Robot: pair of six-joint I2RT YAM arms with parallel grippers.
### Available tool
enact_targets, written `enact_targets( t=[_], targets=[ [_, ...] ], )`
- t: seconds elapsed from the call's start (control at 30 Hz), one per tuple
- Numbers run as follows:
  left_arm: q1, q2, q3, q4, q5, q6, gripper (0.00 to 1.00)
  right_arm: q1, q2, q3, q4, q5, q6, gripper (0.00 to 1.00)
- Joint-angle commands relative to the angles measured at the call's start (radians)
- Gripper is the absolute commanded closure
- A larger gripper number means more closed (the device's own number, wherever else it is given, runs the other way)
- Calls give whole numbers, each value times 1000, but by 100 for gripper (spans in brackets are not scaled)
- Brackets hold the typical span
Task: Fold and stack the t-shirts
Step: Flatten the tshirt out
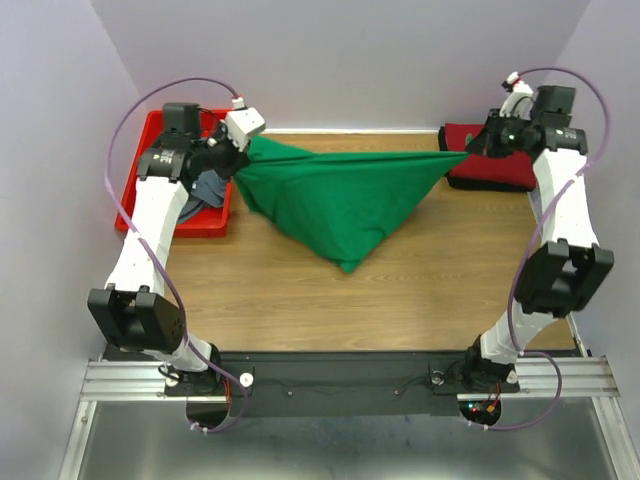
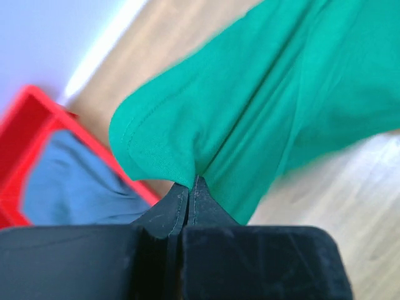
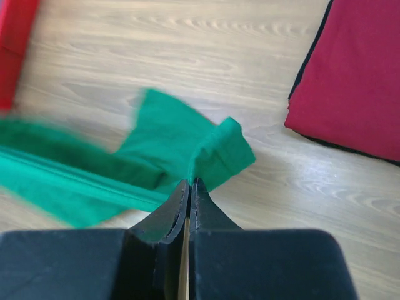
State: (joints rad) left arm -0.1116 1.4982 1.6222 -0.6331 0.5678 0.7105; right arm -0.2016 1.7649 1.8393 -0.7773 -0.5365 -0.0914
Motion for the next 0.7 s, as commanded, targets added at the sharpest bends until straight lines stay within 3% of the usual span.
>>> enact_targets(
  t=[0.0, 0.1, 0.23, 0.4, 0.43, 0.47, 0.6, 0.63, 0.67],
  targets=[
    [78, -61, -11, -56, 73, 128, 100, -79, -157, -92, 30, 35, -37, 99],
    [76, -142, -154, -112, 101, 231, 100, -79, -277, -279, 29, -5, -100, 100],
    [72, -295, -511, -59, 87, 352, 100, -52, -370, -520, -2, -48, -145, 99],
    [67, -348, -760, -2, 1, 429, 100, 118, -368, -735, -51, 30, -231, 99],
    [64, -340, -800, 6, -28, 437, 91, 142, -334, -738, -97, 58, -273, 92],
    [64, -332, -811, 3, -43, 437, 84, 154, -314, -735, -124, 61, -296, 59],
    [66, -288, -794, -80, -94, 451, 47, 151, -300, -704, -215, 133, -375, 12],
    [73, -292, -785, -123, -91, 460, 31, 149, -312, -698, -215, 148, -384, 9],
    [73, -299, -777, -135, -89, 468, 30, 149, -327, -695, -215, 165, -408, 7]
  ],
)
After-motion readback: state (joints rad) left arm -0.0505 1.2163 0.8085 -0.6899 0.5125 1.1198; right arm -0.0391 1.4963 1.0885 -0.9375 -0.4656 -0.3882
